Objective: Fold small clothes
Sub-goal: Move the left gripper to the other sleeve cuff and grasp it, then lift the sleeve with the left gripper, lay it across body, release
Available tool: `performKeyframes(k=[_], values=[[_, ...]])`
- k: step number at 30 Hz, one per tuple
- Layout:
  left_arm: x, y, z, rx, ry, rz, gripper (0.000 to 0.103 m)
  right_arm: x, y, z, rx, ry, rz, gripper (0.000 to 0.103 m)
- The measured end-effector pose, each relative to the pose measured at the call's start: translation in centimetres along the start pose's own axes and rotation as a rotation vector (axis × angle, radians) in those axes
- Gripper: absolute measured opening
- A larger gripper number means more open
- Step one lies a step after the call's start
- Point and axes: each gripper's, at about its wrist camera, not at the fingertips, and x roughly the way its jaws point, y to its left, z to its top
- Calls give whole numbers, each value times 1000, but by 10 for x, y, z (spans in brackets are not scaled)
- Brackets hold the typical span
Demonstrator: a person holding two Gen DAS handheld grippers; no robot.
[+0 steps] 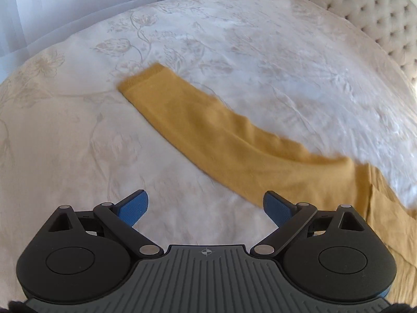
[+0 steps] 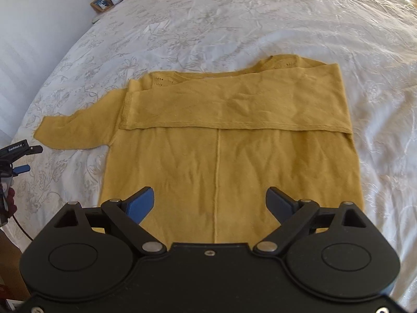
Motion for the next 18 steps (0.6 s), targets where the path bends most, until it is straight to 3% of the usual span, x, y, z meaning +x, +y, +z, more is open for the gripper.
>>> performKeyframes(k=[7, 15, 18], values=[[50, 39, 57, -78, -13, 63, 95, 32, 40, 22, -15, 33, 5, 98], [103, 39, 88, 5, 8, 93, 96, 69, 64, 45, -23, 75, 21, 102], [114, 39, 91, -7, -2, 83, 98, 80, 70, 52, -31, 90, 24, 102]])
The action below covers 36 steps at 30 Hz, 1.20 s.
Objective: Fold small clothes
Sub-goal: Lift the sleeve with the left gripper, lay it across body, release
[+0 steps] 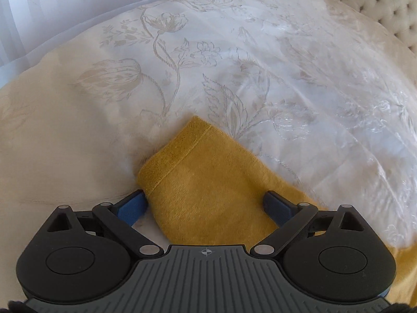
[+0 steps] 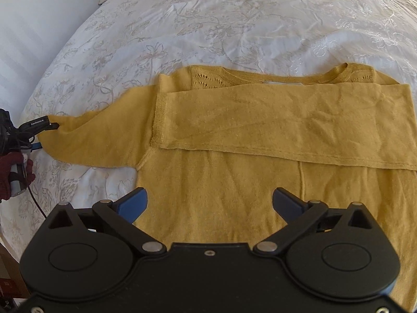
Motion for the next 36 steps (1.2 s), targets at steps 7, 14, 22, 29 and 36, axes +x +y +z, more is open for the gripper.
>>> performKeyframes(k=[7, 14, 22, 29, 36], values=[[-1, 5, -7, -45, -50, -26, 100, 16, 19, 7, -78, 42, -1, 102], [-29, 9, -11, -79, -72, -84, 8, 10, 25, 2, -114, 42, 22, 102], [-107, -48, -2, -13, -214, -215, 7, -12, 9, -14, -103, -4, 48, 102], [-191, -141, 0, 52, -356, -423, 7, -33, -22, -37, -80, -37, 114, 102], [-238, -266, -37, 139, -407, -558, 8, -66, -81, -61, -55, -76, 168, 102]])
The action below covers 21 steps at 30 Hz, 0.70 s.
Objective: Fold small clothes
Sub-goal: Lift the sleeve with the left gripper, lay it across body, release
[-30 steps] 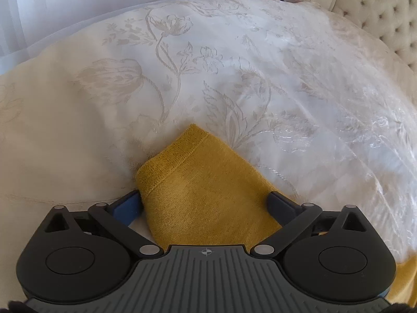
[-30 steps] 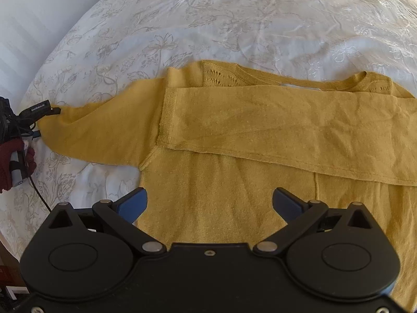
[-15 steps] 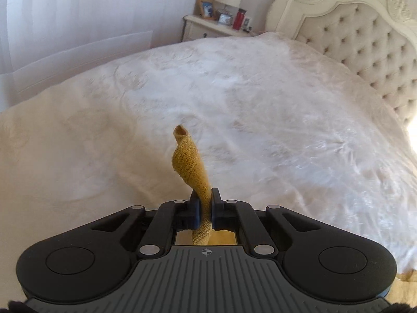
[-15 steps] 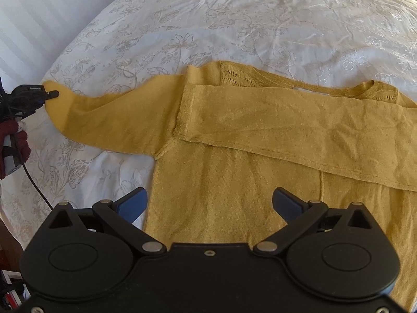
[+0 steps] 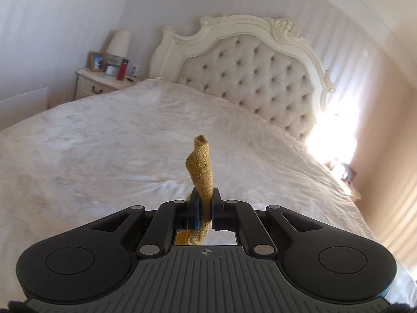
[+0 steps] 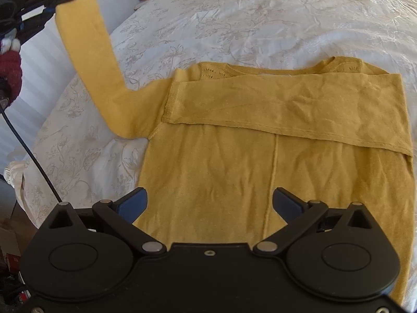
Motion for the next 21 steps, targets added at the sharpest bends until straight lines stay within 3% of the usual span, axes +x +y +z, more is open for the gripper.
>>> performKeyframes(k=[6, 11, 13, 16, 21], values=[[51, -90, -61, 20, 82, -71, 8, -36, -52, -14, 24, -27, 0, 102], [92, -142, -126, 56, 223, -91, 12, -54, -83, -17, 41, -38, -14, 102], [107, -151, -145, 51, 301, -111, 38, -59, -91, -18, 54, -43, -17, 102], [112, -160, -170, 58, 395, -158, 43, -65, -101, -22, 69, -44, -16, 102], [91, -153, -194, 200, 440, -131, 51, -63, -110, -24, 90, -41, -19, 102]])
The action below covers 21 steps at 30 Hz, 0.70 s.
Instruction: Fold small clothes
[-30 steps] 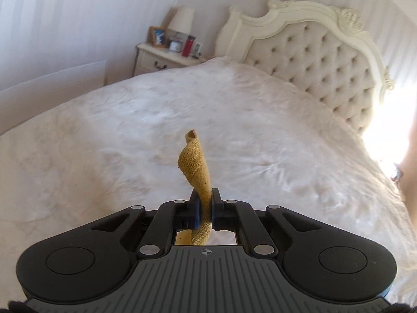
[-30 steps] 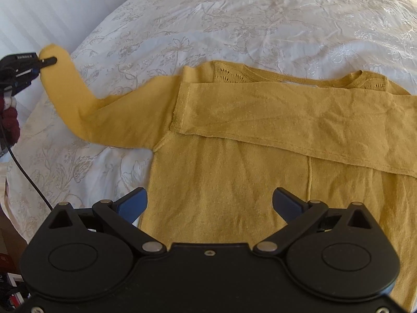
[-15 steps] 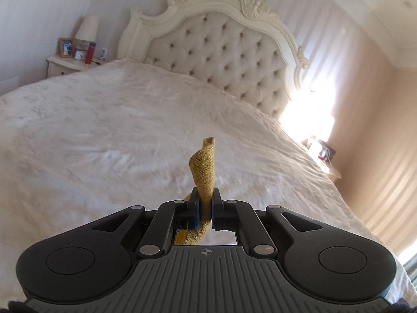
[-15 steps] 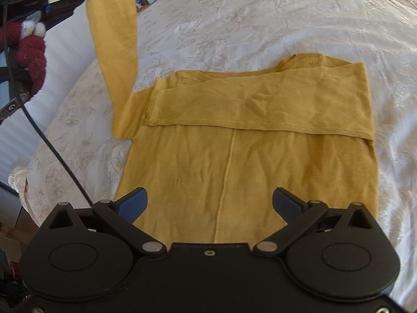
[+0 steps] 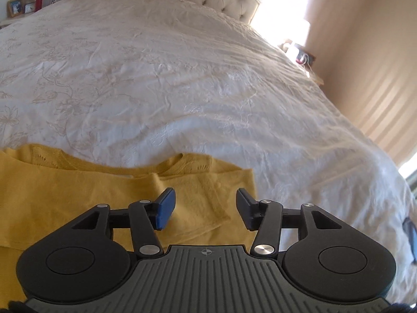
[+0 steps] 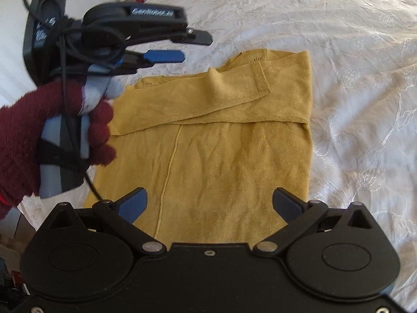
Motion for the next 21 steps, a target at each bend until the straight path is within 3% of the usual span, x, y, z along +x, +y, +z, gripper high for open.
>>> performKeyframes(k=[5, 13, 19, 21], values=[[-20, 47, -28, 10, 78, 105, 51, 6, -4, 16, 24, -33, -10, 102], [-42, 135, -51, -137, 158, 325, 51, 28, -4, 73, -14, -97, -63, 101], [-39, 179, -60, -238, 185, 405, 51, 59, -9, 115, -45, -75, -102, 77], [-37, 189, -63, -278, 182, 402, 51, 72, -12, 123, -62, -51, -109, 75]])
